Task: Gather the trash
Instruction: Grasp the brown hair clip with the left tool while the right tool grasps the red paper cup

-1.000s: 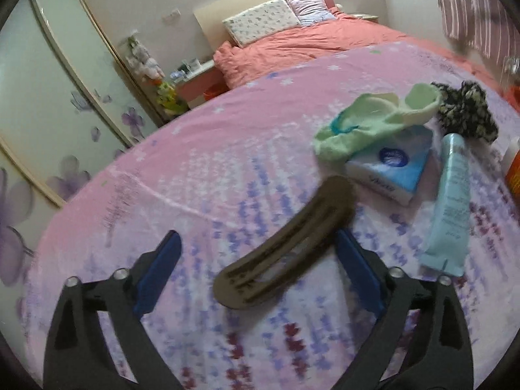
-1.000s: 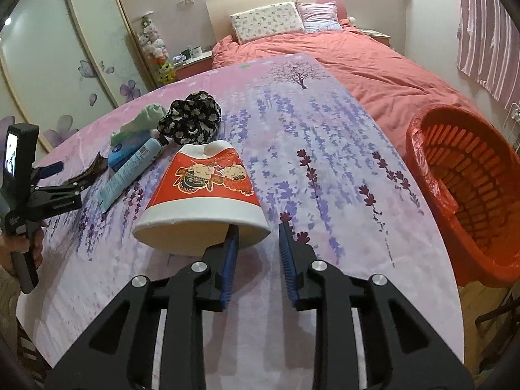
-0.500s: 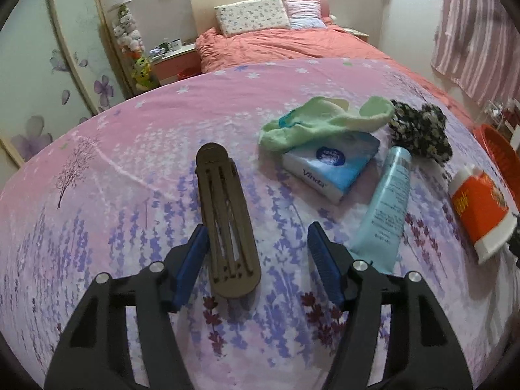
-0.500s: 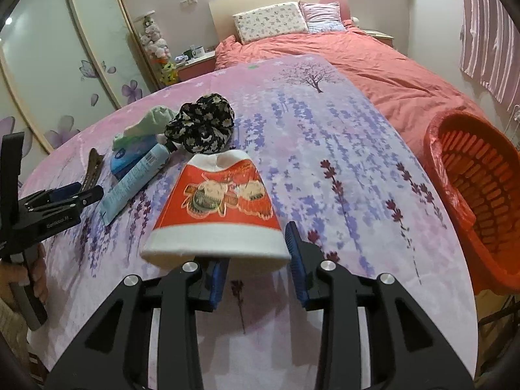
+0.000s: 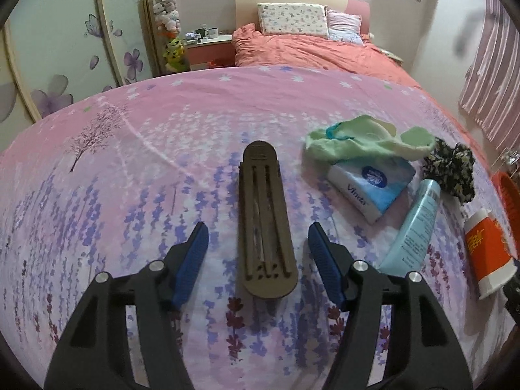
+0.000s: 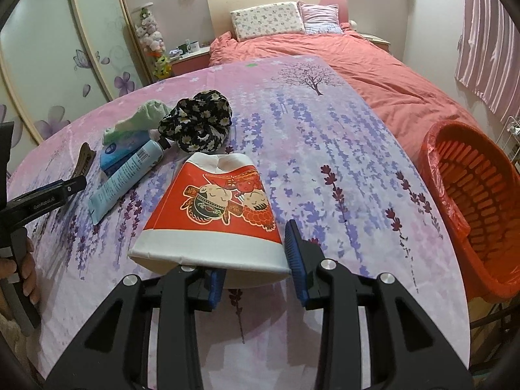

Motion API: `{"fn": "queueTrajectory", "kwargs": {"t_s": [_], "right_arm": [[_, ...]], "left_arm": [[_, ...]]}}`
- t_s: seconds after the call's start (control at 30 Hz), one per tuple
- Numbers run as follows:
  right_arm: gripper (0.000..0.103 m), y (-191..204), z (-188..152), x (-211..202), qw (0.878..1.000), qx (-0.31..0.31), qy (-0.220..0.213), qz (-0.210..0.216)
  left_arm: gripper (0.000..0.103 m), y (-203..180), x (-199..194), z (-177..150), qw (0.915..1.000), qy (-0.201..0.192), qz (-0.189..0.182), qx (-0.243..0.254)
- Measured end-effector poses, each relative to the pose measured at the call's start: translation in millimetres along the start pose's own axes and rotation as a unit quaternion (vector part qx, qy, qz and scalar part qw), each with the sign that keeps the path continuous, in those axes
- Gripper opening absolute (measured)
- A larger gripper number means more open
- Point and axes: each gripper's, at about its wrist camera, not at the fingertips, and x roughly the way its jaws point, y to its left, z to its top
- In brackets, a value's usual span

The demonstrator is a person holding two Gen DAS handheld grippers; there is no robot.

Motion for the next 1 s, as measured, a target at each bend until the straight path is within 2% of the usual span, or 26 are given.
{"fn": "queueTrajectory", "kwargs": {"t_s": [0.07,0.27,0.6,0.63,1.0], "right_arm": [[0.035,-0.6,0.1,0.1,1.000,-0.001,0.000,0.000],[0.036,-1.0,-0.2,0.2,1.000,-0.002,0.000,-0.002],[0.036,1.1,-0.6,0.2,1.000,-0.003,0.001,-0.004],[0.036,1.0,-0.6,0.1,1.000,-0.002,0.001,-0.003],[0.037,0.8,-0.3,0.2,1.000,-0.002,0.001,-0.003]], "left_arm": [[0.071,0.8,1.1,0.3,1.0000,0.001,0.009,0.000],[0.085,8.4,3.1,1.1,0.9995,0.010,0.021,-0.020],[0.092,12.1,3.6,0.7,0.9992,0.015,0.026,-0.027],[0.099,13.5,4.7,0.7,0.9990,0.018,0.028,-0.030],[0.099,15.3,4.7,-1.5,0.9988,0.020,0.026,-0.036]]}}
